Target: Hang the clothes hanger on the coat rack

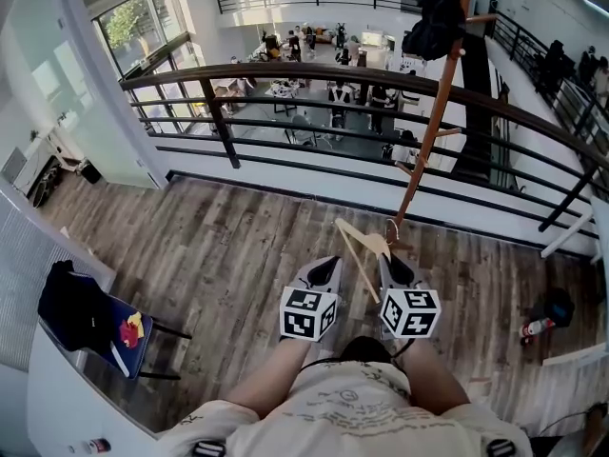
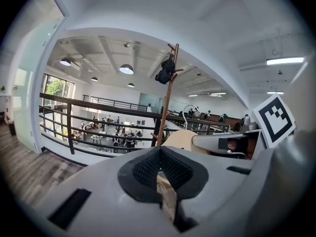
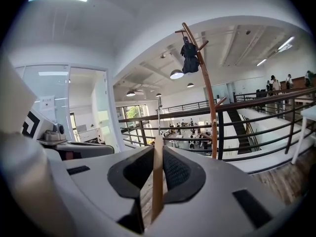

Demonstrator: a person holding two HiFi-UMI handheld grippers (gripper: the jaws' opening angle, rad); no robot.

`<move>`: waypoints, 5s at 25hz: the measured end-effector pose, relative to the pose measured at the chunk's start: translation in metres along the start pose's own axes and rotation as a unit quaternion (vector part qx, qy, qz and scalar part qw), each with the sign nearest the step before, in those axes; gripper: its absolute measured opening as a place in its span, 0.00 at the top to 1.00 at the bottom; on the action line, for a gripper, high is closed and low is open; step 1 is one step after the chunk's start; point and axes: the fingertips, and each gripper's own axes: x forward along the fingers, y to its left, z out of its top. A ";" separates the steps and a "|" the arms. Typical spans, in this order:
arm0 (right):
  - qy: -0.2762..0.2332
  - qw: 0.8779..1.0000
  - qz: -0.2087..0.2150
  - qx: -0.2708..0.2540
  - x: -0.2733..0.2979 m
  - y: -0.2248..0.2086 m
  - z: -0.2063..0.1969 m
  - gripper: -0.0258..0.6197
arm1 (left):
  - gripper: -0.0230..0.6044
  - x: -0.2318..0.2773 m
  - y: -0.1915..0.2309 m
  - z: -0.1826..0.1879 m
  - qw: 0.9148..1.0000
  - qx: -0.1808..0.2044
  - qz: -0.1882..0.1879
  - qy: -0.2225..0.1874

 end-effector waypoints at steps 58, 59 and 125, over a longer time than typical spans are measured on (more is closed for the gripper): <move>0.025 0.997 -0.060 0.043 0.341 -0.138 0.094 0.88 | 0.96 0.324 0.176 0.120 0.994 0.033 -0.082 0.058; 0.025 0.997 -0.062 0.045 0.343 -0.140 0.092 0.88 | 0.96 0.328 0.177 0.120 0.994 0.034 -0.085 0.059; 0.103 0.913 -0.302 0.255 0.408 -0.324 -0.084 0.88 | 0.96 0.453 0.191 0.118 0.949 0.102 -0.251 0.162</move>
